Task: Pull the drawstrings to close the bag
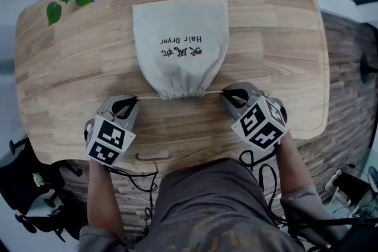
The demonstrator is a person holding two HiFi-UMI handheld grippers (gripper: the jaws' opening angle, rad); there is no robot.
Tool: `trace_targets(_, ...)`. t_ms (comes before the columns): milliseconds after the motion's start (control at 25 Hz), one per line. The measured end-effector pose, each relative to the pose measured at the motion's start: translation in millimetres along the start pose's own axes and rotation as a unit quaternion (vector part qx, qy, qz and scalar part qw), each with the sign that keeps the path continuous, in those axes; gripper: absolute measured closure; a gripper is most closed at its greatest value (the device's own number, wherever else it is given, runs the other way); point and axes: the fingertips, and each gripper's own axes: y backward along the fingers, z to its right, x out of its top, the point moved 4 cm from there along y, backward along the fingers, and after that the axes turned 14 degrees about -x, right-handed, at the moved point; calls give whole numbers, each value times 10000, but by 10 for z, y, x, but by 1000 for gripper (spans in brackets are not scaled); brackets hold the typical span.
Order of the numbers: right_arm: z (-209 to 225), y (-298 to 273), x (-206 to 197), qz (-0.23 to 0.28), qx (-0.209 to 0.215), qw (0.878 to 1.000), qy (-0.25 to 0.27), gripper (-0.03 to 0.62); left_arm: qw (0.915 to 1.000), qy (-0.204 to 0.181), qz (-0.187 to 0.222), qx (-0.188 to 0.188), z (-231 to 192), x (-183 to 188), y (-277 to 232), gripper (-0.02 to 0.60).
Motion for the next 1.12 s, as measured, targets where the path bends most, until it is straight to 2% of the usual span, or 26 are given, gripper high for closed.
trace_targets(240,301,293,299,578,-319,9973,-309,562,9966,-178,548,583,-121,406,404,578)
trace_targets(400,556,783,639,1237,-646,9873,-765,562,9868,-345,1125,1113,-95,788,886,578)
trace_targets(600,982,1510,1244,2300,-1330,9604,-834,563,9588,-787,1836,2020,-75,1418,1735,578)
trace_targets(800,1181,2278,1651,3096,-1603,9316,-1028,562,9328,-988,2363,2537,157,1829,2459,578)
trace_targets(1120,1313,3181,2116,3950,-1965,8931,-880,563,8900,-1287,2962,3218,424,2269,3291,578)
